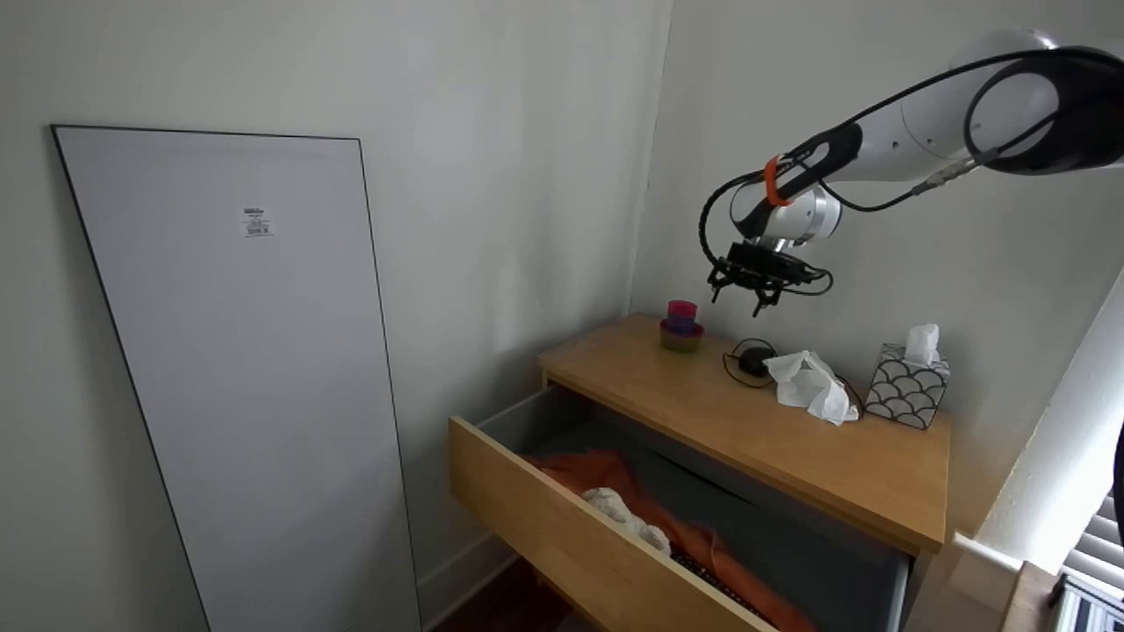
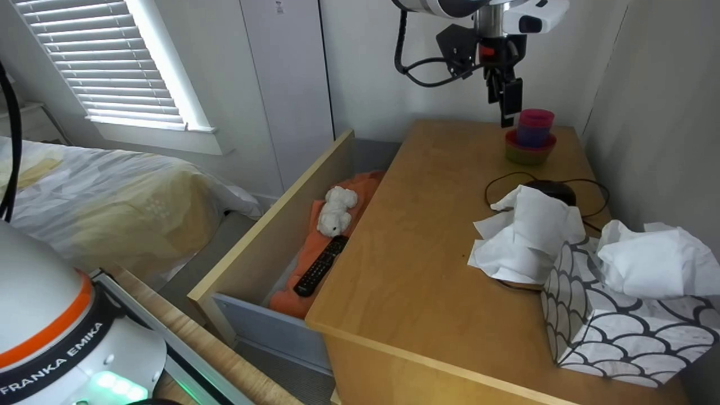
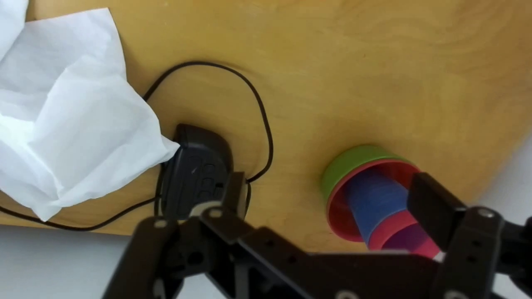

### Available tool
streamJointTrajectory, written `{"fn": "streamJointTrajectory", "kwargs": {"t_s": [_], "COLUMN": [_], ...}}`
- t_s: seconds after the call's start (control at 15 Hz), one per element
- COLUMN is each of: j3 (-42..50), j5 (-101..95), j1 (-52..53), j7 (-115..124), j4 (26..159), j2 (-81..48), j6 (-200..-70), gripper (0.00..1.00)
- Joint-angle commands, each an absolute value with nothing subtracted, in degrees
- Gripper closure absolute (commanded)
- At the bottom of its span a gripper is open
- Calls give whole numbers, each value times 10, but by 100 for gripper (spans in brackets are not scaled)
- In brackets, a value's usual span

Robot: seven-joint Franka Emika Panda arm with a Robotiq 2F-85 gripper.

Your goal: Move the green bowl with its content forward

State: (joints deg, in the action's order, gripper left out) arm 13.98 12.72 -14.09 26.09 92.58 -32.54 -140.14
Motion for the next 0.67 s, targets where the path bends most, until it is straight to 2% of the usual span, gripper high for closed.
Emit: {"fn": "streamJointTrajectory", "kwargs": {"t_s": [0.0, 0.6], "j3": [140, 155], "j5": [136, 134], "j1": [-148, -148], "j7": [278, 343], "j4": [883, 778], "j2": [-383, -499], "j6": [-1420, -1457], "gripper": [0, 0]}}
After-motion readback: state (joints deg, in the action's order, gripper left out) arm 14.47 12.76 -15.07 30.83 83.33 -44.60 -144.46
